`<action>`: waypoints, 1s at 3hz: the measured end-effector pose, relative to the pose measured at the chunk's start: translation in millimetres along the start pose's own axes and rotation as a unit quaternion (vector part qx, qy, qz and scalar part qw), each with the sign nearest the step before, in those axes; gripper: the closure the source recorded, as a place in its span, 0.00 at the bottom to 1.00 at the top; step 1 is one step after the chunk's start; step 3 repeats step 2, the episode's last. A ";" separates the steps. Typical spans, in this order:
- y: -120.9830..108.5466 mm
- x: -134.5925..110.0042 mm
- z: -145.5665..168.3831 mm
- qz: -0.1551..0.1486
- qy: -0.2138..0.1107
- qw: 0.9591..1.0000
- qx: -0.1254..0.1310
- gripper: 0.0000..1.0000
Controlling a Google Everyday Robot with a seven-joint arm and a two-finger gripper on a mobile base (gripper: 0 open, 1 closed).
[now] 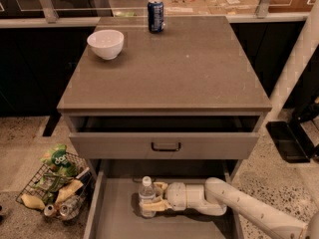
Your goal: Place blue plastic bottle into middle drawer
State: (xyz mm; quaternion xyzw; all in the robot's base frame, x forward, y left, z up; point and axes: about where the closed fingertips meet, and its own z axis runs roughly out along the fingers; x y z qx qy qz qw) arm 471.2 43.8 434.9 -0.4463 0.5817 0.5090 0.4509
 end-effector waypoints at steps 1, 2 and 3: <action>0.1 -0.2 0.1 0.000 0.000 1.000 0.000 0.15; 1.0 -0.5 1.9 0.000 -0.001 1.000 -0.002 0.00; 1.0 -0.5 1.9 0.000 -0.001 1.000 -0.002 0.00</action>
Offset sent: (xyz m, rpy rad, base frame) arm 0.0000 0.0001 0.0002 0.0001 0.0000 0.0001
